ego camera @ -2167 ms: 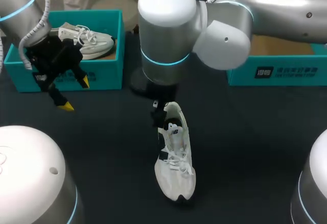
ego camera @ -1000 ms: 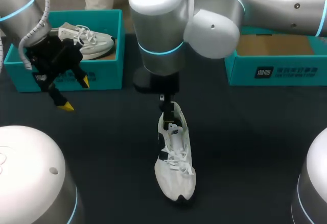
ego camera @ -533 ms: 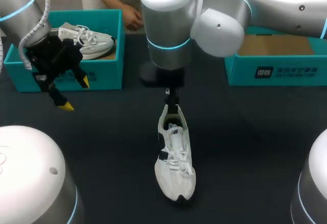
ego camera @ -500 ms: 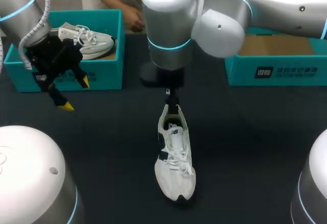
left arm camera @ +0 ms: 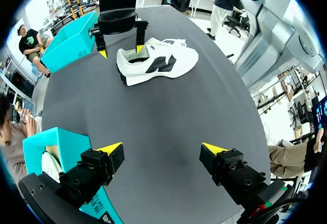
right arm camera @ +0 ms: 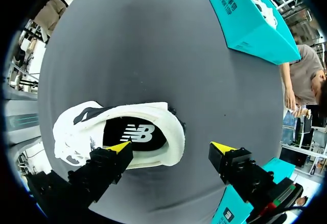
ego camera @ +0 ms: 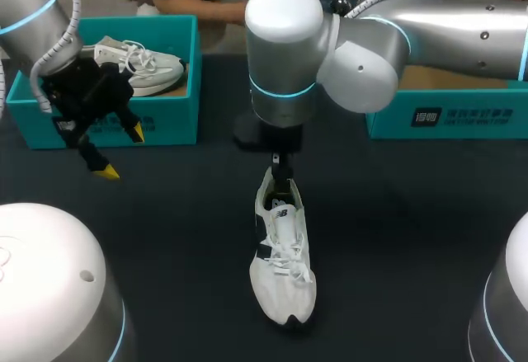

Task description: Take the shoe out of the shoebox, open the shoe tongue, remove and reinsert the insole, then place the shoe into the shoebox

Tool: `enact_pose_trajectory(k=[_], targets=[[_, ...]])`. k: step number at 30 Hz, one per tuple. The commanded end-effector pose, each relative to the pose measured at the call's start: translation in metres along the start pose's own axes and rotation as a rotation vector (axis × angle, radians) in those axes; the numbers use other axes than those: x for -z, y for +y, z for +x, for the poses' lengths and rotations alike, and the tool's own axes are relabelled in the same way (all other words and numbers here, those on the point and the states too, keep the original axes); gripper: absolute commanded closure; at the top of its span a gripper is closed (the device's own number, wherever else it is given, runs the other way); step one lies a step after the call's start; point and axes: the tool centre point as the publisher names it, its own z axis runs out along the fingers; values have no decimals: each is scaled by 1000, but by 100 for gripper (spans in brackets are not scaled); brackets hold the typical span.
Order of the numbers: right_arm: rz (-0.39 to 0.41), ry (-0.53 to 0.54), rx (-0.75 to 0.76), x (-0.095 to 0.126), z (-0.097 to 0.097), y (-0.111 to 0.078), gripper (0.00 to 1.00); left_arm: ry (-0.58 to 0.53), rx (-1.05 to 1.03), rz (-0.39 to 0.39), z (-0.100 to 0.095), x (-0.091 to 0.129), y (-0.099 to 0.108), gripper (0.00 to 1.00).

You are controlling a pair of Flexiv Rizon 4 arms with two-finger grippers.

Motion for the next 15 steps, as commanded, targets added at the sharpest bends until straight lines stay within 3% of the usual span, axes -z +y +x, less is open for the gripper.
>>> enact_pose_trajectory(k=[1,15], targets=[[-10,10,0,-15,-4,3,0,1,0,-3,0,0,0,0],[-18,24,-5,-29,-9,0,0,1,0,-3,0,0,0,0]])
